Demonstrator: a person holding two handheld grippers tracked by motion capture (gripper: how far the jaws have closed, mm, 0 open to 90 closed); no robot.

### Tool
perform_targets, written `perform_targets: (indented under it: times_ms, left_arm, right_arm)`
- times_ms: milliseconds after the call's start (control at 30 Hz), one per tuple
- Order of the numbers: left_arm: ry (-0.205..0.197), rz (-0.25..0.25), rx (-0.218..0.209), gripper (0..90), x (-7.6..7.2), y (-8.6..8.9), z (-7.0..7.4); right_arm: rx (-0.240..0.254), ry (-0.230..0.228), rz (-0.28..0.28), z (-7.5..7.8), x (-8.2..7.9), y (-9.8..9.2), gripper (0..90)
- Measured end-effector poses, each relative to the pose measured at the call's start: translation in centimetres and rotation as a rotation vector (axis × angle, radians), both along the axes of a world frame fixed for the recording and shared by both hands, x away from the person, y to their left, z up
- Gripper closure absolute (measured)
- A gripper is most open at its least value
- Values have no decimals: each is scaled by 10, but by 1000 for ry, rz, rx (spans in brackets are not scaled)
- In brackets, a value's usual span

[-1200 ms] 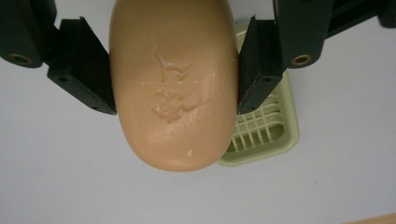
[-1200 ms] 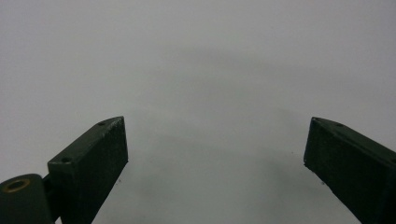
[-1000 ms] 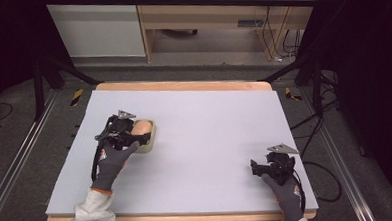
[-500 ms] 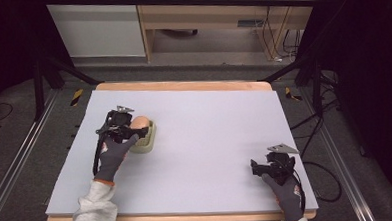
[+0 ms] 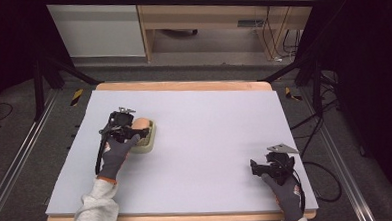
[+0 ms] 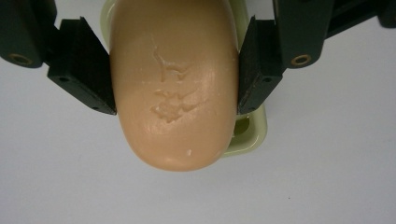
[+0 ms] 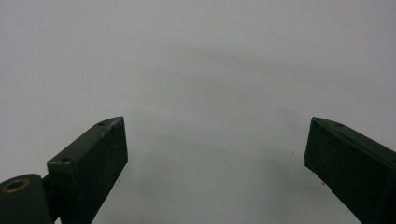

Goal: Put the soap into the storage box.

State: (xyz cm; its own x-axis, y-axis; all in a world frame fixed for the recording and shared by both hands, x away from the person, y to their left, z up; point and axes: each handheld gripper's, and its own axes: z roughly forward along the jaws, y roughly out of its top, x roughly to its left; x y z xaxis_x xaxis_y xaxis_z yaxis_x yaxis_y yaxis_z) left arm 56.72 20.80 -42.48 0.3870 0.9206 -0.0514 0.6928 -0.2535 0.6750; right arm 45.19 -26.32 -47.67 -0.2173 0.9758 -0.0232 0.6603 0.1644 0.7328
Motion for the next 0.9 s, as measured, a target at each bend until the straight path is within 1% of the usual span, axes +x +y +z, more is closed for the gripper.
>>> perform_targets:
  times_ms: [300, 700, 900]
  left_arm:
    - [8, 9, -4, 320, 4, 0, -7]
    - [27, 5, 12, 321, 7, -1, -15]
    - [26, 8, 10, 320, 7, -1, -17]
  right_arm:
    - [-1, 1, 3, 0, 0, 0, 65]
    - [-1, 4, 2, -1, 0, 0, 65]
    - [-2, 5, 4, -1, 0, 0, 65]
